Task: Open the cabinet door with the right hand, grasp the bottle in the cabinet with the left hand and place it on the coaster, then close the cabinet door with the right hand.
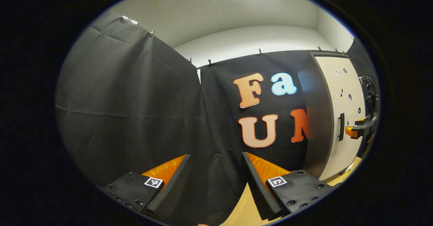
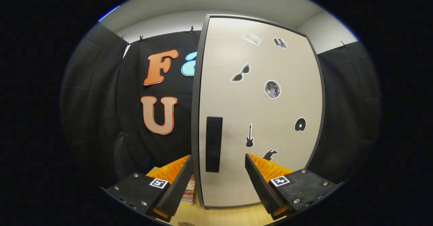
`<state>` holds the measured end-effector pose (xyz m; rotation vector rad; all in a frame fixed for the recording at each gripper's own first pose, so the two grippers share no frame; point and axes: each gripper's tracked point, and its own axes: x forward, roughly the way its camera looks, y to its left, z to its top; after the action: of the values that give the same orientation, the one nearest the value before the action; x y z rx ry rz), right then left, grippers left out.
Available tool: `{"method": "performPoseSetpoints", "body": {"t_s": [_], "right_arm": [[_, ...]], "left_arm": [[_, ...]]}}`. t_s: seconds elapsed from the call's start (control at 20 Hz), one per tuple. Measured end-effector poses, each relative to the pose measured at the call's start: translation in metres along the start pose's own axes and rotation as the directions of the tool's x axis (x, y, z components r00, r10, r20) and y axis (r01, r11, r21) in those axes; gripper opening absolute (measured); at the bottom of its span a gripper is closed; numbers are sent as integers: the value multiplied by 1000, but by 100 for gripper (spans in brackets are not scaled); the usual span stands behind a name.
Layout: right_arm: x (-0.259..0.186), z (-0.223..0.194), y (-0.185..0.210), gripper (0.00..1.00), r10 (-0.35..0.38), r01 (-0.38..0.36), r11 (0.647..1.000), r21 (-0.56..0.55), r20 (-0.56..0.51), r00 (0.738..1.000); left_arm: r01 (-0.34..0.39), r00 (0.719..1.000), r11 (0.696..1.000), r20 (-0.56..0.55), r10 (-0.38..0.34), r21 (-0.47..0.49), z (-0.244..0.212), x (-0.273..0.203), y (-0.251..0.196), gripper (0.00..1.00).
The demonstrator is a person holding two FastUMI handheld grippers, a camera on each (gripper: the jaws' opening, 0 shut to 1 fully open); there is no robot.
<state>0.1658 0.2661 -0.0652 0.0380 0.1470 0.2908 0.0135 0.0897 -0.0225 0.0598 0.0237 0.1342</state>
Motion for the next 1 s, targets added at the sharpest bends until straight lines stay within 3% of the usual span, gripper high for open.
{"method": "performPoseSetpoints", "body": {"t_s": [0.35,0.55,0.7,0.9,1.0], "right_arm": [[41,-8,3,81,-6,6,1000,14,-21,1000],[54,-9,13,65,20,-19,999,30,-23,1000],[63,-8,10,51,-3,3,1000,8,-20,1000],[67,-8,8,38,-9,10,1000,14,-30,1000],[66,-9,8,35,-10,10,1000,18,-29,1000]], "left_arm": [[-18,1000,1000,-17,18,-1,-11,12,7,94],[-27,999,1000,-32,27,-8,-17,17,11,94],[-36,999,999,-34,35,-11,-18,18,14,96],[-45,998,999,-34,45,-11,-20,16,17,93],[-45,998,999,-40,45,-15,-22,15,17,96]]}}
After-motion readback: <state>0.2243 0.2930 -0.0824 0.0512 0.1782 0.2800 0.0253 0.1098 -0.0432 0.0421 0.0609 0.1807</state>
